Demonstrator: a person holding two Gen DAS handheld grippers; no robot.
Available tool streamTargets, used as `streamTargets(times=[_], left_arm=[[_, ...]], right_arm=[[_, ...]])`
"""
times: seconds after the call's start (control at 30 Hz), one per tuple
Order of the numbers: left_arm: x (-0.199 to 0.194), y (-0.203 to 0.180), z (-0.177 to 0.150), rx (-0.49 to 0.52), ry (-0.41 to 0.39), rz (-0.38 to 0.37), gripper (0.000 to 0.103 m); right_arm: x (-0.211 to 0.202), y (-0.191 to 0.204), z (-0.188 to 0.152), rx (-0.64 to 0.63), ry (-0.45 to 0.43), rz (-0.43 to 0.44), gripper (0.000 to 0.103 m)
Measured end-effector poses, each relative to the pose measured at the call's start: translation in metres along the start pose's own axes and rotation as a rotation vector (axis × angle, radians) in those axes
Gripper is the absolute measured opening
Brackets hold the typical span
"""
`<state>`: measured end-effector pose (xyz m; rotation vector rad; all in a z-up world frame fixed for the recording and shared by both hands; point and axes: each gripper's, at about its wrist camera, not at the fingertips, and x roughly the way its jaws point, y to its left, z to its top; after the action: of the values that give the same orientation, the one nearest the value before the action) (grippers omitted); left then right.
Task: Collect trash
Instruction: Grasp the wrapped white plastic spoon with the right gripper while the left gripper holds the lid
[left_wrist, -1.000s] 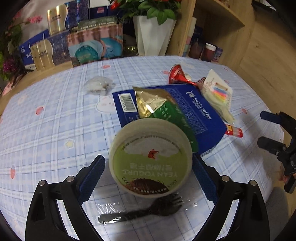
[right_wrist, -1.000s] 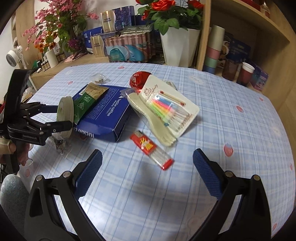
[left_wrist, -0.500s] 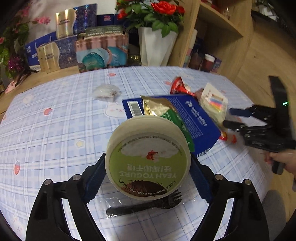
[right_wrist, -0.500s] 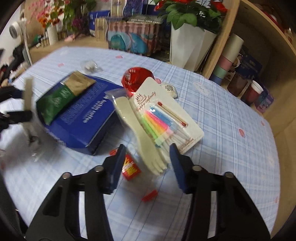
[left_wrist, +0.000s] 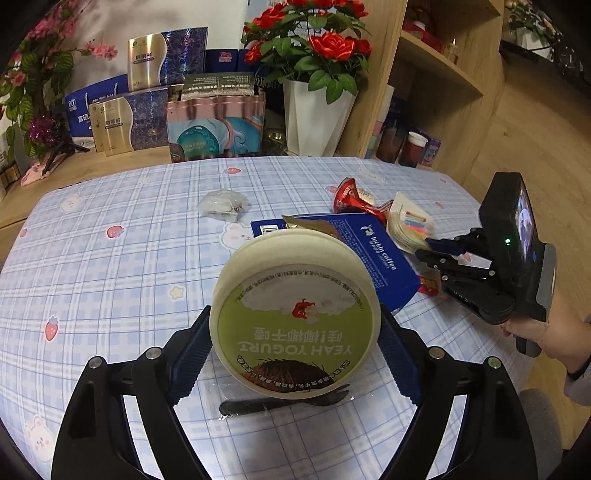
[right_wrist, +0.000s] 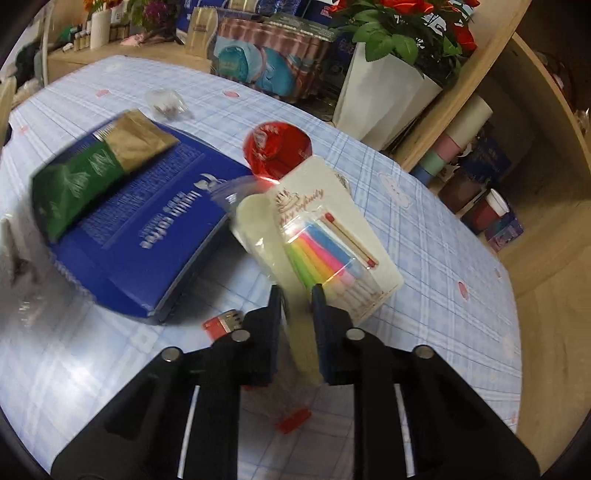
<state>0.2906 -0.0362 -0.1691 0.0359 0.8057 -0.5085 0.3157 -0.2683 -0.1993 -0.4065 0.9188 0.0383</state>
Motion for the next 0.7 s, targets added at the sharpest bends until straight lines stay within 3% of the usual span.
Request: streamTargets(times=[0.3, 0.7], left_arm=[[-0.031, -0.009, 0.0, -0.004, -0.041, -0.003, 0.082], [-0.084, -0.03, -0.01, 0.006, -0.092, -0.002, 0.082]], right_arm=[[-0.054, -0.024, -0.001, 0.162, -0.094, 0.127, 0.017], [-0.118, -0.007, -0.022, 0.243, -0.162, 0.223, 0.017]])
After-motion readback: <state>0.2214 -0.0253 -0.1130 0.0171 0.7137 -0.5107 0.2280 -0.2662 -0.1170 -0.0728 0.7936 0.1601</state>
